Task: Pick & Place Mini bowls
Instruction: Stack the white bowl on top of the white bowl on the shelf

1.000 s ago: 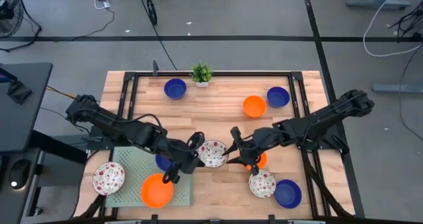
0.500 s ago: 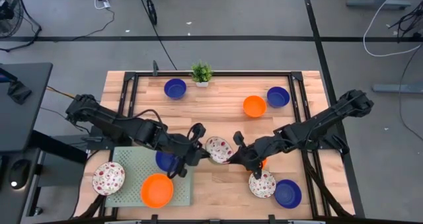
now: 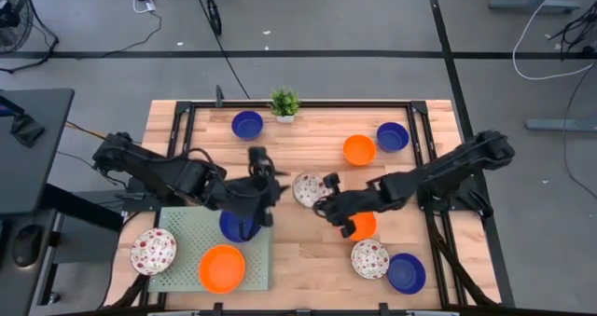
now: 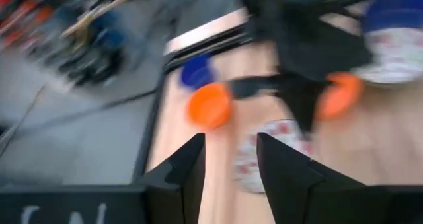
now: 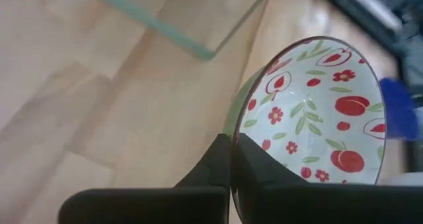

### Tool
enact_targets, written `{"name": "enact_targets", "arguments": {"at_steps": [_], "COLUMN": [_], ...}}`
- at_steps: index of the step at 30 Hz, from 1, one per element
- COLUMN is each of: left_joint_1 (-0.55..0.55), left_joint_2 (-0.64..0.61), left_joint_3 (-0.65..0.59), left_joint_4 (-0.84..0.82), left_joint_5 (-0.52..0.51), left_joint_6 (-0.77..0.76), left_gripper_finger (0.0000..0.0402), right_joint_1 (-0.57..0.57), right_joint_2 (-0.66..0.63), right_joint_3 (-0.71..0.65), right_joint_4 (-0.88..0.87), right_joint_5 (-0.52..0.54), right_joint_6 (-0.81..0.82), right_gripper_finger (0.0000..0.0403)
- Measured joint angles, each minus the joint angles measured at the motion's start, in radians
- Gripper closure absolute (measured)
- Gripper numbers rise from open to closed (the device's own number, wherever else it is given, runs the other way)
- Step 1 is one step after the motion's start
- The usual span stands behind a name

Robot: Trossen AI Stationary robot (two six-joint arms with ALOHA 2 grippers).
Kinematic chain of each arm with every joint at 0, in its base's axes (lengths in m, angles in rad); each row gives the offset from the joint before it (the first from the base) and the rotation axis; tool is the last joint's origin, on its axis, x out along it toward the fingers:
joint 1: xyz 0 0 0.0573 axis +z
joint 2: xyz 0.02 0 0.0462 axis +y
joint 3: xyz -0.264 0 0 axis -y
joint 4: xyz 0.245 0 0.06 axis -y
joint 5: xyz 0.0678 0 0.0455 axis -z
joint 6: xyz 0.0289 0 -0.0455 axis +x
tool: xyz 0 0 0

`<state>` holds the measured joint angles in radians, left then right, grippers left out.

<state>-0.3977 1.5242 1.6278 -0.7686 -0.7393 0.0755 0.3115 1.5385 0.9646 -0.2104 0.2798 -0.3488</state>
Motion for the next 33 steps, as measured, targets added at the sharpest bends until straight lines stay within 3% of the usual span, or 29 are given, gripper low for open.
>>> {"name": "enact_targets", "arguments": {"at_steps": [3, 6, 10, 16, 21, 26, 33], "left_joint_1": [0.006, 0.021, 0.033, -0.022, -0.145, -0.249, -0.383], "left_joint_2": [0.001, 0.001, 0.000, 0.000, 0.000, 0.000, -0.001], "left_joint_3": [0.053, 0.114, 0.207, 0.276, 0.278, 0.278, 0.257], "left_joint_4": [-0.129, -0.237, -0.377, -0.483, -0.641, -0.806, -0.805], "left_joint_5": [-0.080, -0.059, 0.119, 0.510, 0.594, 0.649, 0.675], "left_joint_6": [-0.139, -0.294, -0.433, -0.520, -0.691, -1.057, -1.425], "left_gripper_finger": [0.0260, 0.0267, 0.0278, 0.0301, 0.0344, 0.0394, 0.0397], "right_joint_1": [-0.038, -0.062, -0.069, -0.071, -0.077, -0.077, -0.077], "right_joint_2": [0.096, 0.169, 0.214, 0.217, 0.216, 0.216, 0.192], "right_joint_3": [0.015, 0.038, 0.053, 0.054, 0.055, 0.055, 0.055], "right_joint_4": [0.004, -0.006, -0.063, -0.151, -0.188, -0.191, -0.191], "right_joint_5": [-0.003, 0.010, 0.018, 0.029, 0.031, 0.025, 0.016], "right_joint_6": [-0.025, -0.044, -0.052, -0.041, 0.003, 0.031, 0.080], "right_gripper_finger": [0.0401, 0.0401, 0.0401, 0.0395, 0.0383, 0.0348, 0.0253]}}
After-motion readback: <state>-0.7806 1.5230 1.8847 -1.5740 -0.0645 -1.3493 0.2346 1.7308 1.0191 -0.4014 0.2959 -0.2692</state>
